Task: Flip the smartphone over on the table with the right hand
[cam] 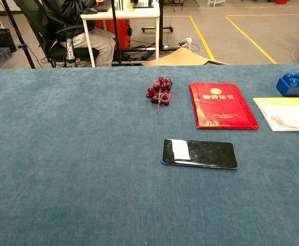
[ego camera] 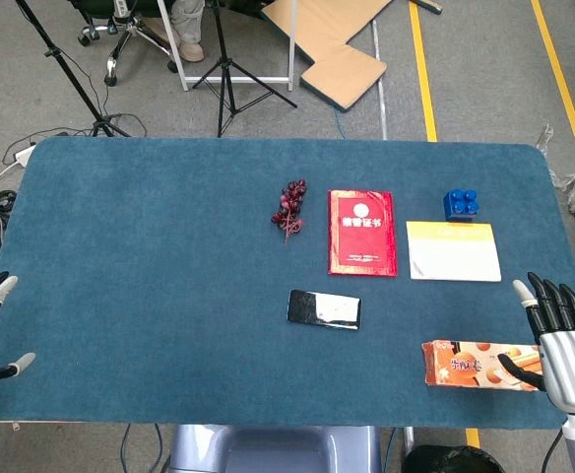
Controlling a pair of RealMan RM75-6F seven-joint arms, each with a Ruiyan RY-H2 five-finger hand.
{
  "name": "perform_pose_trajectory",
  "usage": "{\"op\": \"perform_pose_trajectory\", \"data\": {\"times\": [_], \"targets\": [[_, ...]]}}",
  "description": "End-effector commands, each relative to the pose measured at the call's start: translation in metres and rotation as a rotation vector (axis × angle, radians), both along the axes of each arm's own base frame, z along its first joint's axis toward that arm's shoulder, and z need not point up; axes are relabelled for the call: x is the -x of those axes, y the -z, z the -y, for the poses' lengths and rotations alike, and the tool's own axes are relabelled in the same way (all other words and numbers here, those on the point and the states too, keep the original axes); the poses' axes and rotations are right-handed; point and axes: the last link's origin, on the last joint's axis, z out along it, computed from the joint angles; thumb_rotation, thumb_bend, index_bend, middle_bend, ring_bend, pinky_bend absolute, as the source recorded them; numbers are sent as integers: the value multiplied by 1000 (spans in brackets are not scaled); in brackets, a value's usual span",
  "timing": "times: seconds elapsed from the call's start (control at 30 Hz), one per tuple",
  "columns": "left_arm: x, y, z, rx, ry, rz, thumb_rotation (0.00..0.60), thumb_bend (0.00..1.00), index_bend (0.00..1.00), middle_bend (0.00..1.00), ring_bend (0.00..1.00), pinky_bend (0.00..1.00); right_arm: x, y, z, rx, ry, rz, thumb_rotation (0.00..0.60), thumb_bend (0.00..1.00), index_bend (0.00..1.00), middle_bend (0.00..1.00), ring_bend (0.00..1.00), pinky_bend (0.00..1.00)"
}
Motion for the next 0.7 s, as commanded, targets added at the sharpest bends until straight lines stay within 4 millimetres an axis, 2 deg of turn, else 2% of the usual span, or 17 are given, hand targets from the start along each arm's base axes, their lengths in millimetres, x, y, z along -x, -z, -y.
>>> {"op": "perform_pose_trajectory", "data": {"times": [0.03, 0.17, 0.3, 0.47, 0.57, 0.7], "targets": [[0, 0, -1, -2, 0, 6, 600, 0, 0, 0, 0, 0, 0, 2, 0, -7, 0, 2, 600, 0, 0, 0, 0, 0], [0, 0, -2, -9, -4, 10, 600, 0, 0, 0, 0, 0, 0, 13, 1, -61, 4, 6, 600, 0, 0, 0, 0, 0], [0, -1, -5, -13, -4, 23, 600, 0, 0, 0, 0, 0, -10, 37, 16, -152, -30, -10, 600, 0, 0, 0, 0, 0], [1, 1, -9, 7, -12, 35, 600, 0, 0, 0, 0, 0, -42, 86, 48, -392, -142, 28, 600, 3, 20, 0, 0, 0], [2, 2, -12, 18, -18, 38, 600, 0, 0, 0, 0, 0, -59, 111, 69, -504, -198, -9, 600, 55, 31, 1, 0, 0], [2, 4, -15, 21, -27, 31, 600, 0, 0, 0, 0, 0, -83, 142, 85, -598, -246, -43, 600, 100, 46, 12, 0, 0]]}}
